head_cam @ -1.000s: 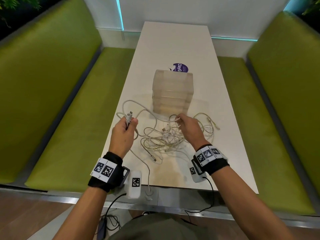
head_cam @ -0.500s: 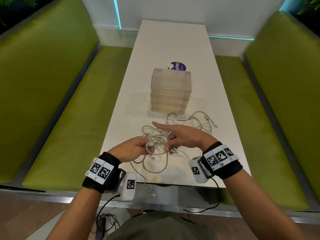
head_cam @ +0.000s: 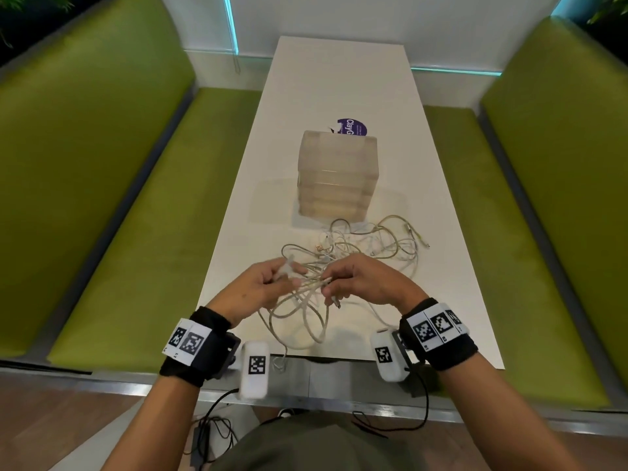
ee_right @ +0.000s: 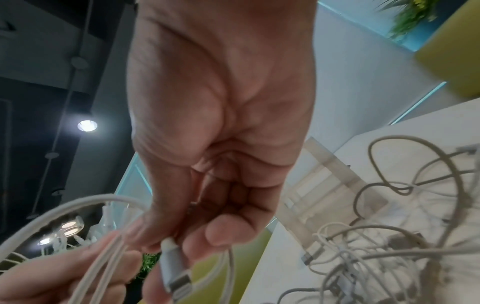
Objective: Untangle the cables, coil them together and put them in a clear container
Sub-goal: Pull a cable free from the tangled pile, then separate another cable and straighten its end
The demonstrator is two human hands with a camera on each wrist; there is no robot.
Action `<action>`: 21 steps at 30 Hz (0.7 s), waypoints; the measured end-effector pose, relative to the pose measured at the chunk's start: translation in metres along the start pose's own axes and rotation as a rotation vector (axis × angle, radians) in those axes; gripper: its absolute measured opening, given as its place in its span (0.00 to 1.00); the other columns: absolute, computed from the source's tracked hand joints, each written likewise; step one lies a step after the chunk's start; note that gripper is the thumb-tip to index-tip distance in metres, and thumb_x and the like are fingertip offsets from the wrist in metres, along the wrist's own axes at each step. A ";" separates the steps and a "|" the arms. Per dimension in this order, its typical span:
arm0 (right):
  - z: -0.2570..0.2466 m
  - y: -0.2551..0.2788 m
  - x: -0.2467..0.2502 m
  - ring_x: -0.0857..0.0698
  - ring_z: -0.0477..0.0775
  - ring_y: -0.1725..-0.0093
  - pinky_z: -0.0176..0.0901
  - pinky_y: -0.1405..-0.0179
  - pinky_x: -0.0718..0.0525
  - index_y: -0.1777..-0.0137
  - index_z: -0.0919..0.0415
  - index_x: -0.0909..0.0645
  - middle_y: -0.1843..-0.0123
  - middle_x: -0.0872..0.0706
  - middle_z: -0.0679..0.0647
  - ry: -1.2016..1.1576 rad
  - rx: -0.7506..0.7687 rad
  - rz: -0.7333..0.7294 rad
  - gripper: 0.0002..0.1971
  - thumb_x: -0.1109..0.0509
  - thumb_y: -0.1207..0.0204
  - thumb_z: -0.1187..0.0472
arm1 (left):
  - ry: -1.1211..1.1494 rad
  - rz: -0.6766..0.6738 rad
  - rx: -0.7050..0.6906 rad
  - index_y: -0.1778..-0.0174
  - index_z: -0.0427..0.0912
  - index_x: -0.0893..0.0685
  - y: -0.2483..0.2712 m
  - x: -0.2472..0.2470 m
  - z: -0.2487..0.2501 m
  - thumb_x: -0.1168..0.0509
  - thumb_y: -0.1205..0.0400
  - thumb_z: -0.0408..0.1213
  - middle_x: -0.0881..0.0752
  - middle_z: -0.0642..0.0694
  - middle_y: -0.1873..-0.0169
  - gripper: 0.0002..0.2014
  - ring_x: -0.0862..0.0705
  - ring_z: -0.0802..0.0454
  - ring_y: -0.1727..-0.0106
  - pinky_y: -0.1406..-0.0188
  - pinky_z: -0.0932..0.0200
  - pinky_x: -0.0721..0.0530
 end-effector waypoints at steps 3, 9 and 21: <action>0.009 0.008 -0.005 0.17 0.47 0.64 0.36 0.62 0.20 0.56 0.67 0.14 0.62 0.10 0.56 -0.035 -0.028 -0.032 0.04 0.29 0.25 0.66 | 0.228 0.135 -0.045 0.48 0.41 0.17 0.001 0.018 -0.005 0.36 0.19 0.35 0.34 0.56 0.77 0.06 0.39 0.57 0.77 0.77 0.65 0.35; 0.035 0.011 -0.056 0.17 0.47 0.68 0.41 0.63 0.19 0.61 0.58 0.14 0.67 0.12 0.53 0.180 -0.167 -0.233 0.05 0.27 0.26 0.58 | 0.439 0.175 -0.070 0.54 0.40 0.19 -0.003 0.017 -0.003 0.43 0.14 0.35 0.35 0.54 0.75 0.09 0.38 0.58 0.75 0.75 0.66 0.37; 0.057 0.021 -0.086 0.15 0.47 0.69 0.46 0.61 0.14 0.22 0.35 0.45 0.60 0.11 0.52 0.184 -0.316 -0.248 0.43 0.23 0.30 0.57 | 0.378 0.139 -0.067 0.56 0.41 0.20 -0.007 0.002 -0.004 0.49 0.11 0.35 0.36 0.50 0.73 0.13 0.39 0.57 0.75 0.73 0.62 0.40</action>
Point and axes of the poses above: each hand's wrist, its own y-axis away from the middle knuckle, its own x-axis out of the back of the hand, z = x × y, the point moved 4 cm from there along -y, towards the middle knuckle
